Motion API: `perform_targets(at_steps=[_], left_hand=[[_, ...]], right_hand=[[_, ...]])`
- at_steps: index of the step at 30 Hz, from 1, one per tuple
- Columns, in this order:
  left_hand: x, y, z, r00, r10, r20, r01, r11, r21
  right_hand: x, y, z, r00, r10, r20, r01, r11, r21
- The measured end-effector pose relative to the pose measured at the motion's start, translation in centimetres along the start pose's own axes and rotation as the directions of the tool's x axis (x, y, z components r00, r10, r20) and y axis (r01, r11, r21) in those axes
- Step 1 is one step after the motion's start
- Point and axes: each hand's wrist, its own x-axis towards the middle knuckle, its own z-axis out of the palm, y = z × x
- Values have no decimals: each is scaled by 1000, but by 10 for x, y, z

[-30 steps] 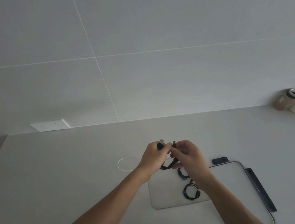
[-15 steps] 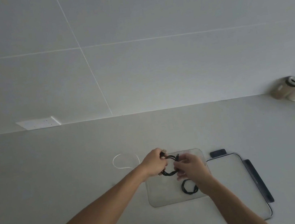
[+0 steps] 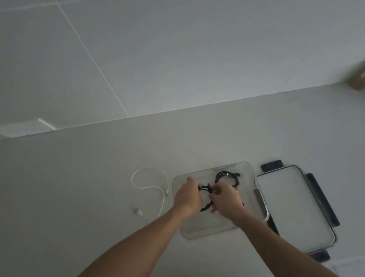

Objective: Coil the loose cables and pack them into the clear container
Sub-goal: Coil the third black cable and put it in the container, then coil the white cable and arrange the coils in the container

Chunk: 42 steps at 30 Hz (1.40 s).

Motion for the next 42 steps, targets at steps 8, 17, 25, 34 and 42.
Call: perform_targets(at_steps=[8, 17, 25, 34, 42], left_hand=[[6, -2, 8, 995, 29, -90, -20, 995, 99], [8, 2, 16, 985, 29, -170, -7, 992, 126], [-1, -3, 17, 988, 97, -121, -81, 989, 127], [-14, 4, -25, 976, 158, -151, -157, 987, 19], [-18, -29, -71, 870, -24, -492, -194, 901, -388]], right_hand=[[7, 7, 15, 999, -1, -32, -4, 985, -171], [10, 2, 23, 994, -7, -113, -10, 989, -144], [-1, 2, 28, 992, -20, -127, 19, 1000, -8], [0, 6, 27, 990, -46, 133, 10, 967, 255], [-6, -13, 7, 995, -77, -65, 87, 982, 167]])
